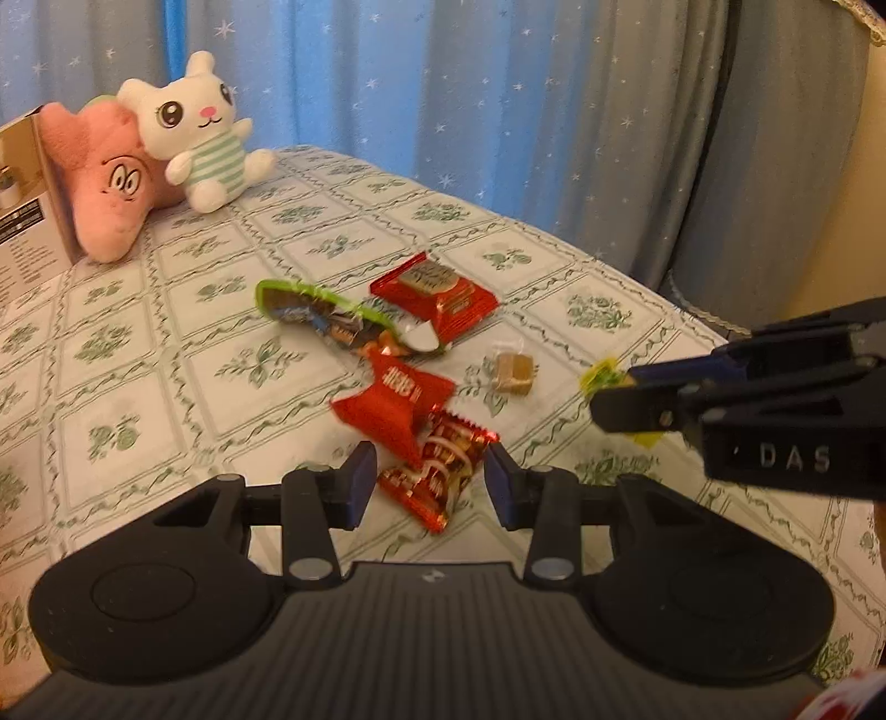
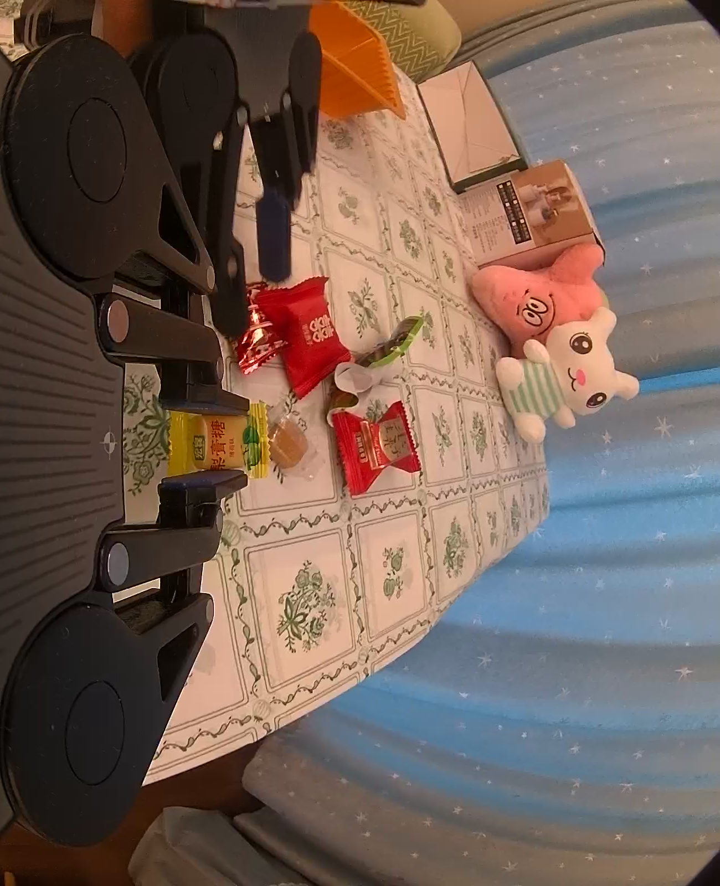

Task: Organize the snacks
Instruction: 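Grasp the yellow candy with the right tool, then grasp the dark red chocolate packet with the left tool while the right tool holds the yellow candy, then carry both candies over the orange tray and open both tools to release them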

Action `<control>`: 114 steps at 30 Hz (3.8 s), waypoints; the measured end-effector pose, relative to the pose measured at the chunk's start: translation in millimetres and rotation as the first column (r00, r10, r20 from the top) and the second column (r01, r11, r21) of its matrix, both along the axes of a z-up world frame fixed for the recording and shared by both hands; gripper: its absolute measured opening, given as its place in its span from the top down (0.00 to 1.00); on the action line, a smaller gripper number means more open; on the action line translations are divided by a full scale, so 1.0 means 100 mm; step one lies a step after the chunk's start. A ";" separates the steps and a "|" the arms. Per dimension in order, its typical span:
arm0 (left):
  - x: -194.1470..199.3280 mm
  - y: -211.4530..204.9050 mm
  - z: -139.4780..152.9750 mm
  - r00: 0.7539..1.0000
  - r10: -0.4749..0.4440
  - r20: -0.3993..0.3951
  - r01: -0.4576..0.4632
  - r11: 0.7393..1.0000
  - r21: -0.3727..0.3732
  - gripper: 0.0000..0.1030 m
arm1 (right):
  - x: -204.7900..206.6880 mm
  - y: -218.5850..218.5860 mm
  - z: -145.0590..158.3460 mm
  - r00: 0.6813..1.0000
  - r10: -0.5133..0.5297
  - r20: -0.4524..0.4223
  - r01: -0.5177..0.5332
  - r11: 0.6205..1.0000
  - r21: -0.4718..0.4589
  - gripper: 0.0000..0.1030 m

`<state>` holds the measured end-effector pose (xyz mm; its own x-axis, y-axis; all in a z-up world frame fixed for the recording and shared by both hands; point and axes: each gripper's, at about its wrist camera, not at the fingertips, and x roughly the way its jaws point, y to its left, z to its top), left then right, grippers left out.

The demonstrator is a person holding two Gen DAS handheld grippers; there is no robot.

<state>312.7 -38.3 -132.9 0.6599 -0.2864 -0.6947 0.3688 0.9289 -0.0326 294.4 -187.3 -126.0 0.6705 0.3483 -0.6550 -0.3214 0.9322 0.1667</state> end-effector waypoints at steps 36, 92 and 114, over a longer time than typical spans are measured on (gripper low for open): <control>-0.80 0.34 -0.01 0.997 0.073 0.001 -0.073 0.989 0.133 0.71 | -0.41 0.26 -0.04 0.997 0.022 -0.076 -0.016 0.997 0.079 0.80; -2.24 2.21 1.65 0.809 0.587 0.047 -0.583 0.809 -0.074 0.82 | -1.45 1.94 1.12 0.967 0.232 0.106 -0.240 0.968 0.072 0.80; -1.90 2.98 1.49 0.769 0.639 -0.013 -0.638 0.767 -0.063 0.82 | -0.98 2.90 1.01 0.929 0.365 0.058 -0.367 0.930 0.034 0.80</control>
<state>123.0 259.4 16.2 0.7112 0.1623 -0.6840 -0.3084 0.9464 -0.0960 196.8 102.4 -24.8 0.5226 0.6028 -0.6029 -0.6476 0.7406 0.1792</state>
